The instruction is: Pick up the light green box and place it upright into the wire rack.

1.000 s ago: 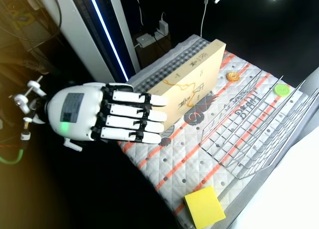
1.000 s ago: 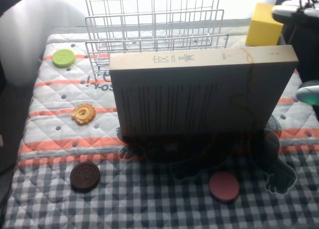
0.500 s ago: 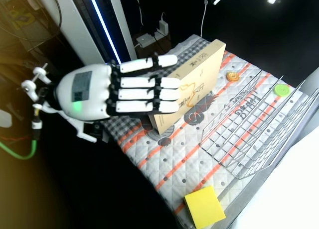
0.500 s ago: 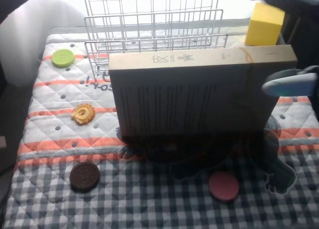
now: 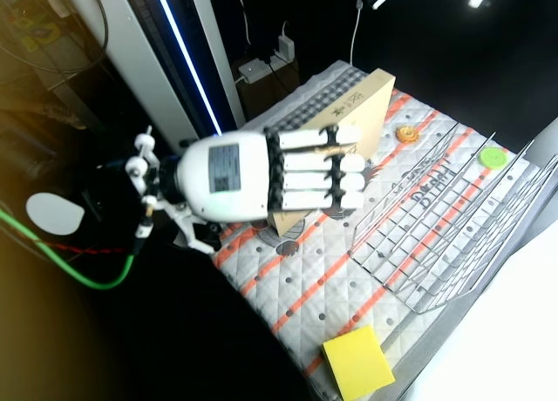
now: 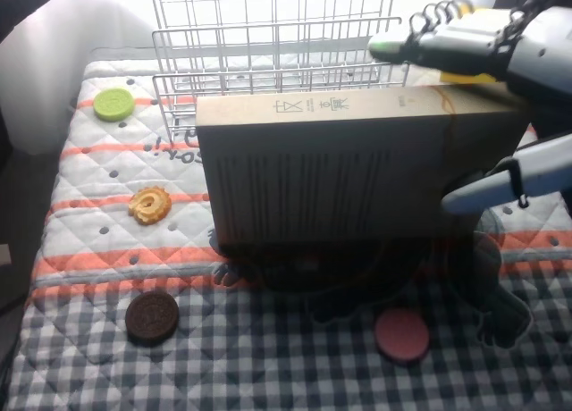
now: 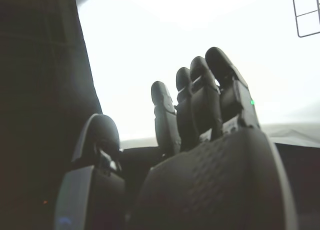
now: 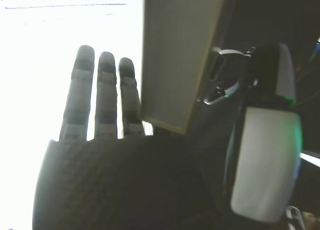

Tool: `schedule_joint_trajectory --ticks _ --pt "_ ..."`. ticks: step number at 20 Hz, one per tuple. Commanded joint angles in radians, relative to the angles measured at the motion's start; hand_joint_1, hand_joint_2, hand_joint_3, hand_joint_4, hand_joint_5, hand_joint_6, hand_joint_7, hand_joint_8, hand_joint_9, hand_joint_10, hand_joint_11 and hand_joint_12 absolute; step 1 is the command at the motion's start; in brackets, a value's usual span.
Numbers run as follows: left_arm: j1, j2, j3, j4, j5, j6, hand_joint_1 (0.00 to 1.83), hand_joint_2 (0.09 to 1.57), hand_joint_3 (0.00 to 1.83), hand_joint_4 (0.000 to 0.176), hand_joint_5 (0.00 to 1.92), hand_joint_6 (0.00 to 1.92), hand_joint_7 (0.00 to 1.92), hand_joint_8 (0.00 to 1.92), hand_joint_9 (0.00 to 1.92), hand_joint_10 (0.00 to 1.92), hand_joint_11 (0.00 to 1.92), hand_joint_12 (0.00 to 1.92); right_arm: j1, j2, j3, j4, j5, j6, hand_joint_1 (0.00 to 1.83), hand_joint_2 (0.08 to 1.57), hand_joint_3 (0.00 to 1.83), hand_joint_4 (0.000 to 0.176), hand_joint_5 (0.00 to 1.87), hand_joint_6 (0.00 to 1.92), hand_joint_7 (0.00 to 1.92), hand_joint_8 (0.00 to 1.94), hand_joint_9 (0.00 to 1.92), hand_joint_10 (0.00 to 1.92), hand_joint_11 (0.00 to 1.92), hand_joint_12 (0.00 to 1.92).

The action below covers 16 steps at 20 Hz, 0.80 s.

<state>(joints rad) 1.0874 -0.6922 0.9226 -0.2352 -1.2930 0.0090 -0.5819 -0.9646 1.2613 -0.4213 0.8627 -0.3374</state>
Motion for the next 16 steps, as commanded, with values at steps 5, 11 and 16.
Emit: schedule_joint_trajectory --ticks 5,11,16 --pt "-0.01 -0.001 0.006 -0.017 -0.125 -0.009 0.46 1.21 0.0 0.117 0.43 0.0 0.37 0.0 0.33 0.0 0.0 0.92 0.008 -0.006 -0.001 0.021 0.105 0.04 1.27 1.07 0.0 0.0 0.98 0.7 1.17 0.84 1.21 0.52 0.87 1.24" --pt "-0.01 -0.002 0.007 -0.021 -0.125 -0.009 0.46 1.22 0.0 0.115 0.45 0.0 0.39 0.0 0.36 0.01 0.0 0.99 0.009 -0.007 -0.002 0.033 0.136 0.04 1.27 1.1 0.0 0.0 0.89 0.96 1.15 0.87 1.4 0.29 1.15 0.98" --pt "-0.009 0.001 0.007 -0.021 -0.123 -0.009 0.46 1.21 0.0 0.119 0.45 0.0 0.38 0.0 0.37 0.0 0.0 0.97 0.015 0.03 -0.012 0.091 0.24 0.055 1.16 1.15 0.0 0.0 0.89 1.08 1.22 0.49 1.48 0.11 1.11 1.15"
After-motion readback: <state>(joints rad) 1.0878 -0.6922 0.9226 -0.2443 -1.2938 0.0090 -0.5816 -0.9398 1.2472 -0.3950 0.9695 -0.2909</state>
